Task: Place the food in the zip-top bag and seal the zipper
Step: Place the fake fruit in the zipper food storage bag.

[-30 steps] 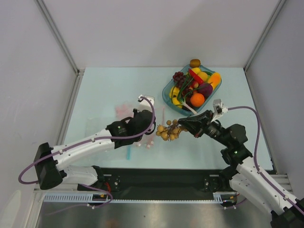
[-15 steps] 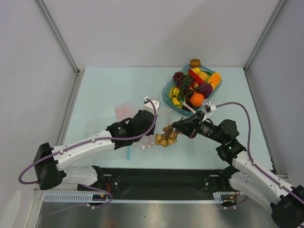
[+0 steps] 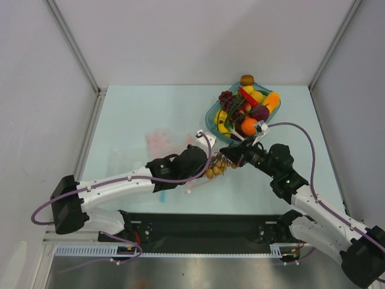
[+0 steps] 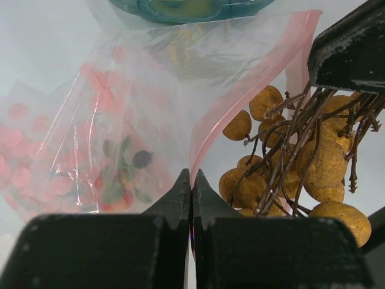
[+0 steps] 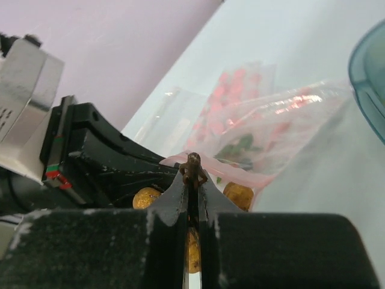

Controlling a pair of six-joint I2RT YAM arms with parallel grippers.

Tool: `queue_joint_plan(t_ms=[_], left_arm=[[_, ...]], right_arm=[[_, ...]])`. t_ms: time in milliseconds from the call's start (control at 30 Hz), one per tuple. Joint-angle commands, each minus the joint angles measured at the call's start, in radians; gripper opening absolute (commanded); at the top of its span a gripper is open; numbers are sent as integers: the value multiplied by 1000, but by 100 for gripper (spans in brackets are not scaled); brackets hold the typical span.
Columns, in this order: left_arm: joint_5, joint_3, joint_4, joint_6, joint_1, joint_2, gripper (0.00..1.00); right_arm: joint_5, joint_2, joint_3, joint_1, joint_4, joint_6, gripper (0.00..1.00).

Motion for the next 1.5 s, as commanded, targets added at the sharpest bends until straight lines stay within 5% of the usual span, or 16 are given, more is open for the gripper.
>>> queue_joint_plan(t_ms=[0, 233, 500, 867, 1100, 1367, 1467], left_arm=[[-42, 53, 8, 2, -3, 27, 0], [-291, 102, -64, -66, -49, 96, 0], [-291, 108, -22, -70, -81, 108, 0], [-287, 159, -28, -47, -104, 195, 0], [-395, 228, -119, -107, -96, 266, 0], [-249, 148, -21, -93, -67, 143, 0], [-194, 133, -16, -92, -62, 76, 1]], right_arm=[[127, 12, 64, -1, -49, 55, 0], [195, 61, 104, 2, -122, 216, 0], [313, 157, 181, 76, -251, 454, 0], [342, 171, 96, 121, -158, 635, 0], [393, 154, 115, 125, -215, 642, 0], [373, 190, 115, 174, -160, 605, 0], [491, 171, 121, 241, -152, 534, 0]])
